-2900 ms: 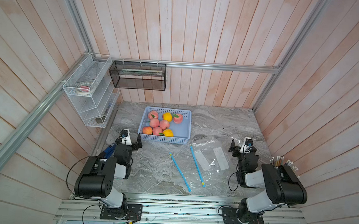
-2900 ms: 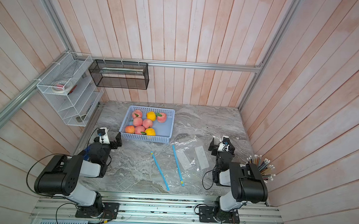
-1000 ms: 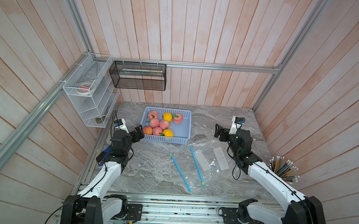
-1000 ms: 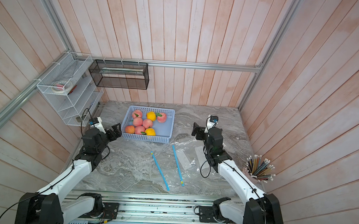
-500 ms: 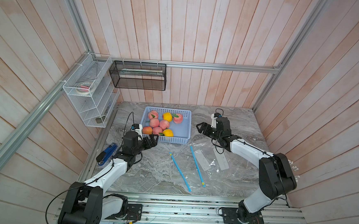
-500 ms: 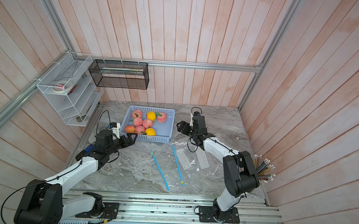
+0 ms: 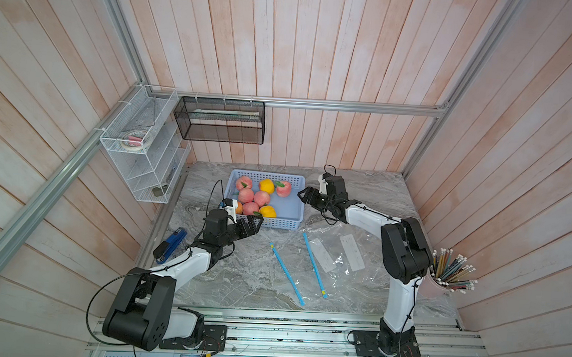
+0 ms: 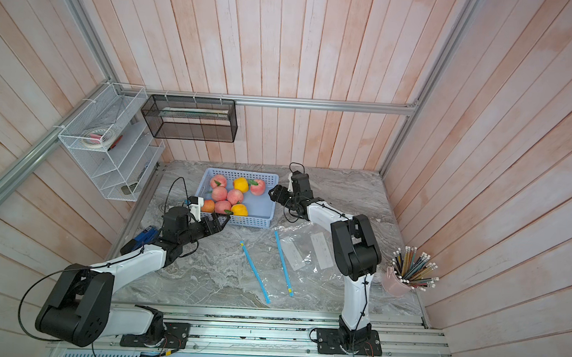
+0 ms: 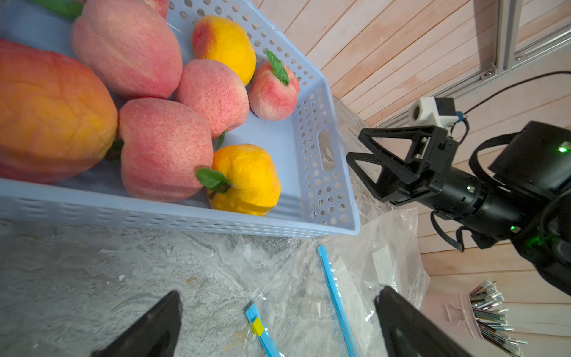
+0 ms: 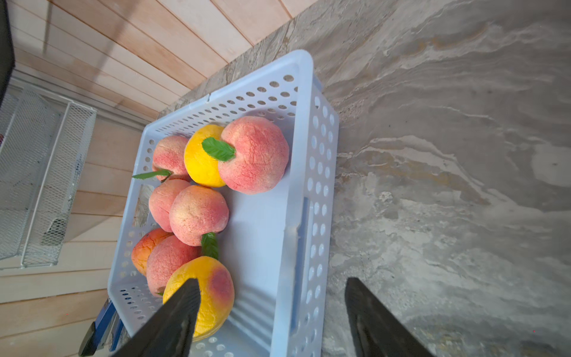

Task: Place the peach in a zip-top bag and seal the zipper
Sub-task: Adjust the basket at the center of the board.

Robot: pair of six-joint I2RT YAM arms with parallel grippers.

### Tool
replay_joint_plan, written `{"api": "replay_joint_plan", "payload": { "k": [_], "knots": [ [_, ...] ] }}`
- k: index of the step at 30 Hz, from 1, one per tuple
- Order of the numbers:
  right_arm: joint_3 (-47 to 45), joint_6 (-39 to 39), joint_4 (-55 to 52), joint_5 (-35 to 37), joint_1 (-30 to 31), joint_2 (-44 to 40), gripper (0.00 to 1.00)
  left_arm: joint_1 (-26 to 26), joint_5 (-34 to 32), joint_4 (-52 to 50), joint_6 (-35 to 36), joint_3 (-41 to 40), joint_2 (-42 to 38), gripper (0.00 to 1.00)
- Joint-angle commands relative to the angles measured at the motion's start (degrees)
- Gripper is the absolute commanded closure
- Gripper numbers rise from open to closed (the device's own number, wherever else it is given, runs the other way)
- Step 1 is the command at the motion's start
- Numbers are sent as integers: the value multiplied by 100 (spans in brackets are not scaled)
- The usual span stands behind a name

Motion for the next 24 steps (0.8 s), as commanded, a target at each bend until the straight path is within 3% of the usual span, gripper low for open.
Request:
{"api": "replay_joint_plan", "payload": {
  "k": [1,7,11,14,17,24],
  "knots": [
    [499,-51,-196,-517,45,355,26,-36,278,453,-253,2,226,0],
    [1301,22,39,-1272,75,883,29,-57,341,681,-384,133,564,0],
    [1557,-121,-66,-1210,54,945,28,-59,334,585,-366,235,635,0],
    [1504,-461,-477,-725,-24,678,18,-57,246,480,-358,227,580,0],
    [984,-818,-727,125,-115,52,2,-57,171,412,-358,194,484,0],
    [-1005,-1618,-1690,2202,128,-1875,4,-57,-103,-102,-258,235,289,0]
  ]
}}
